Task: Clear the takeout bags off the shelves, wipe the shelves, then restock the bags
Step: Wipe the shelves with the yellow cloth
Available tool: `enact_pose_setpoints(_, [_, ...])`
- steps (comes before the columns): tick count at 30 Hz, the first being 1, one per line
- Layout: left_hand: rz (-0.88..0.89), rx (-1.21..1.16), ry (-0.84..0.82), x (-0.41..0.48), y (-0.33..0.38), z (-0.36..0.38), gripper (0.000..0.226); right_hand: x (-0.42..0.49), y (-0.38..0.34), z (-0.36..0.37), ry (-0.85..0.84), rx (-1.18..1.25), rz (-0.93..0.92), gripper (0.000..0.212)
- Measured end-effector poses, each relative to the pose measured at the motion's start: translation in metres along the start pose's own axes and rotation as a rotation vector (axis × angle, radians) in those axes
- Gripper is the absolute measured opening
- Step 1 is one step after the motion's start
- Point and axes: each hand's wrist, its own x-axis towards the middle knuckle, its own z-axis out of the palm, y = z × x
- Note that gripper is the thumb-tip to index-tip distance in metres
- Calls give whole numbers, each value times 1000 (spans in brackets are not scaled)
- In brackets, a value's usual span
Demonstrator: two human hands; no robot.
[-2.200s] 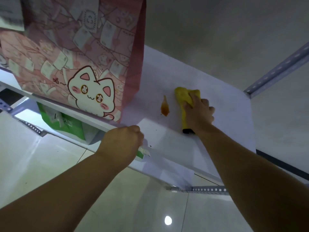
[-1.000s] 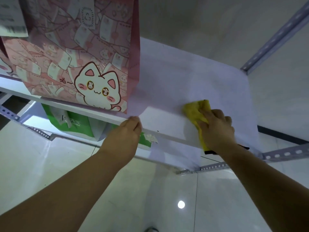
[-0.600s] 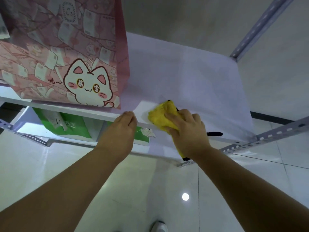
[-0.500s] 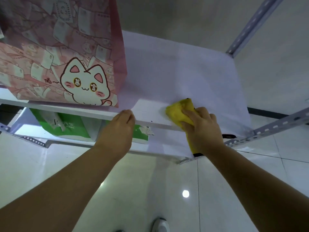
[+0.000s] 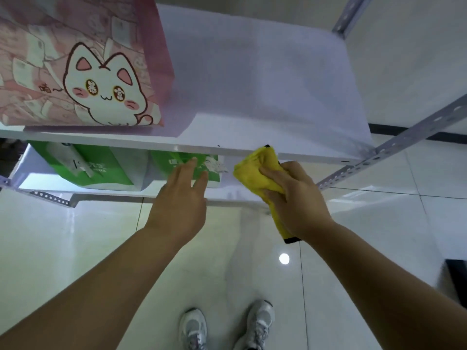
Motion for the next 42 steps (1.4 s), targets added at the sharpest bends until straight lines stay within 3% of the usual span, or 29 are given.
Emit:
enact_pose_setpoints(3, [7, 24, -77, -16, 12, 18, 42, -24, 19, 14, -112, -45, -38, 43])
enact_pose_setpoints(8, [-58, -8, -256, -24, 33, 54, 40, -32, 70, 30, -244, -91, 173, 44])
enact_pose_setpoints(19, [-108, -127, -245, 12, 60, 145, 38, -12, 150, 92, -284, -11, 316, 43])
enact_pose_setpoints(30, [-25, -86, -167, 97, 19, 255, 35, 56, 200, 205, -132, 8, 299, 41])
enact_pose_setpoints(38, [126, -41, 63, 152, 5, 314, 25, 97, 232, 254, 42, -132, 313, 44])
enact_pose_setpoints(42, [95, -75, 6, 165, -7, 324, 29, 120, 235, 277, 51, -196, 308, 46])
